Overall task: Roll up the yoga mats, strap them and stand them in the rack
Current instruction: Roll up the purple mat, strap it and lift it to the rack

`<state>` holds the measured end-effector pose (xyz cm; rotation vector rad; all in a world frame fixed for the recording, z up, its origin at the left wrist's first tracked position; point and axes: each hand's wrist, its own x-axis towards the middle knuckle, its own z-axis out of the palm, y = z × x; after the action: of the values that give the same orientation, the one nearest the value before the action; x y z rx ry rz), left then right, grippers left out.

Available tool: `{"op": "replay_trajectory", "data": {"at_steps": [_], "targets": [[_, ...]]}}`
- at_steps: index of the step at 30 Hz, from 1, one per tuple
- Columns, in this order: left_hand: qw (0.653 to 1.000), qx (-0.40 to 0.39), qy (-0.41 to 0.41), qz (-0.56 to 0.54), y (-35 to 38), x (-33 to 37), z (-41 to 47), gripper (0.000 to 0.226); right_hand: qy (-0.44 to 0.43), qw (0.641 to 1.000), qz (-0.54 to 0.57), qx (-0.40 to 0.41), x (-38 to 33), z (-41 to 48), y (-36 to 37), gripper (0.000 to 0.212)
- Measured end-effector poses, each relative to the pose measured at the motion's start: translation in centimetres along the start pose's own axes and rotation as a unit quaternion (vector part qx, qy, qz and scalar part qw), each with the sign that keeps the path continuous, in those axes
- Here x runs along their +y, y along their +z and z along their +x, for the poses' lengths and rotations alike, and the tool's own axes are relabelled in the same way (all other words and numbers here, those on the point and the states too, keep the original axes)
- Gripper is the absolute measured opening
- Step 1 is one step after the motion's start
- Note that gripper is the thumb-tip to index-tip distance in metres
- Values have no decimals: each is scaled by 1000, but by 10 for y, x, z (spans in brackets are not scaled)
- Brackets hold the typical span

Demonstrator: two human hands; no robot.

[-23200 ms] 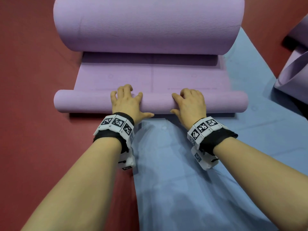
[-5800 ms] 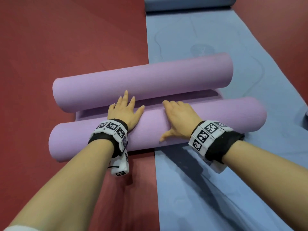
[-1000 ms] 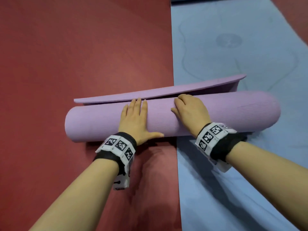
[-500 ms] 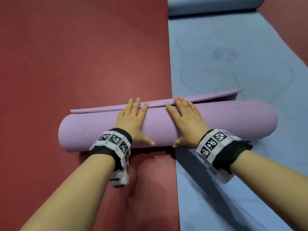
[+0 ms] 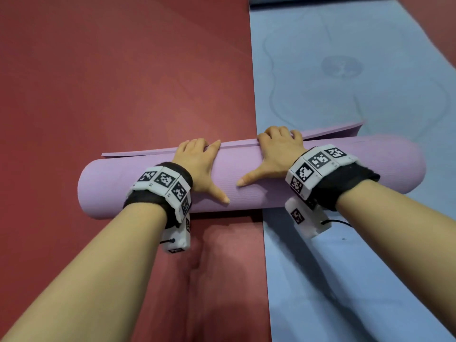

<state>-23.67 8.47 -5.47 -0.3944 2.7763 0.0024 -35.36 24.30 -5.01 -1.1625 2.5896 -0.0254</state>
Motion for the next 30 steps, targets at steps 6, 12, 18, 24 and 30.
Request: {"op": "replay_trajectory", "data": {"at_steps": [6,12,18,24,30], "targets": [[1000,-13,-3,6,4,6,-12,147,-26,998,-1,-58,-3,1,-5,136],[1000,18,-3,21,10,10,-16,150,-60,995,-77,33,-8,-15,-4,109],[998,61,0,32,10,18,-31,143,-73,994,-76,15,-10,-24,8,121],[995,66,-16,78,15,33,-45,136,-90,988,-128,10,-23,-38,15,131],[996,29,-8,79,-4,54,-42,124,-101,989,-104,37,-22,-56,20,123]]}}
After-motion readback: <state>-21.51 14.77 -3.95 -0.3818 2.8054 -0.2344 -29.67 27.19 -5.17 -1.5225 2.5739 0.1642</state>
